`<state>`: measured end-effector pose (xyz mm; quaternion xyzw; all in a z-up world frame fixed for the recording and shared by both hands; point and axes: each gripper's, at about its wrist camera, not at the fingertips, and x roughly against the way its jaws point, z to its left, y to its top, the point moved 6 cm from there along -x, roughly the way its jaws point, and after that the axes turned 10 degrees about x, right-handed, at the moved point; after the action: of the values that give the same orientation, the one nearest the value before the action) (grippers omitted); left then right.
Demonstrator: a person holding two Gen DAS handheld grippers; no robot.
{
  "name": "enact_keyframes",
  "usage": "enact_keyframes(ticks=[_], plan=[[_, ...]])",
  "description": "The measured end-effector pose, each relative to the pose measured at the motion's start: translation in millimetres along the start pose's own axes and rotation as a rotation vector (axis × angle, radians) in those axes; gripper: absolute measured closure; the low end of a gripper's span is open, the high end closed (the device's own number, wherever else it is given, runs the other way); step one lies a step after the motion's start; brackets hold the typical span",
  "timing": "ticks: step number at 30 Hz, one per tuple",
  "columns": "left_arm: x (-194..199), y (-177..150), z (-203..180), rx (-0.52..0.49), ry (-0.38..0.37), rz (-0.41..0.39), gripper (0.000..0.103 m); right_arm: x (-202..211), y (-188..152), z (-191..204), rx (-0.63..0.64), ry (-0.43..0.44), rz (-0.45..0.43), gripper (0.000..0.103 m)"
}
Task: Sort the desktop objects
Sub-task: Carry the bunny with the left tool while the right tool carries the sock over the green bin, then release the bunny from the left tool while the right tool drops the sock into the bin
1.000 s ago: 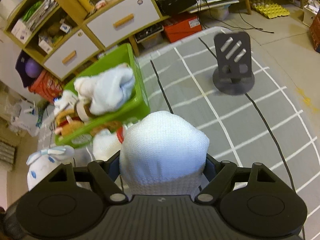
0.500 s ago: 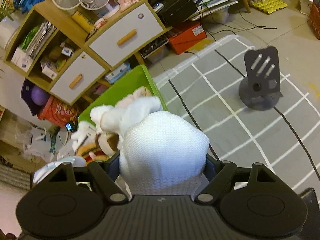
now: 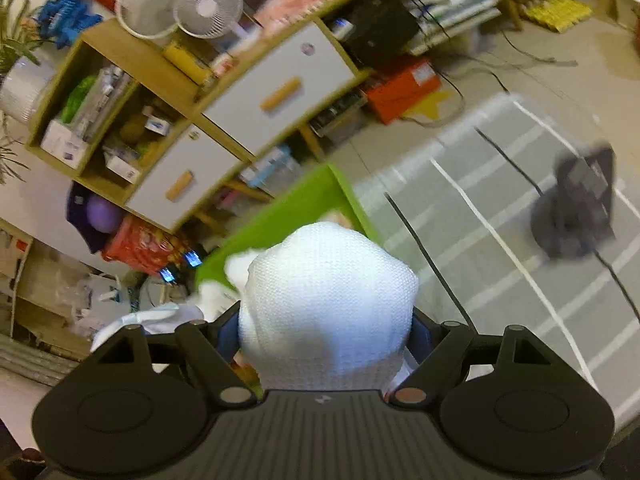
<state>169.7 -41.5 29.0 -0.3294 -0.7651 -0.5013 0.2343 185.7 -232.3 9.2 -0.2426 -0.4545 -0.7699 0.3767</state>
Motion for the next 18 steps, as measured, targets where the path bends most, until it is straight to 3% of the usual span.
enact_keyframes(ticks=[6,11,18], plan=[[-20.8,22.0,9.6,0.034,-0.011,-0.011,0.056,-14.6,37.3,3.4,-0.002,0.088,-0.085,0.023],[-47.4,25.7,26.5,0.067,-0.004,-0.007,0.056,-43.8,58.1,1.6,0.059,0.046,-0.137,0.023],[-85.6,16.0,59.4,0.086,0.028,0.015,0.056,-99.5,58.2,7.8,0.139,0.037,-0.12,0.023]])
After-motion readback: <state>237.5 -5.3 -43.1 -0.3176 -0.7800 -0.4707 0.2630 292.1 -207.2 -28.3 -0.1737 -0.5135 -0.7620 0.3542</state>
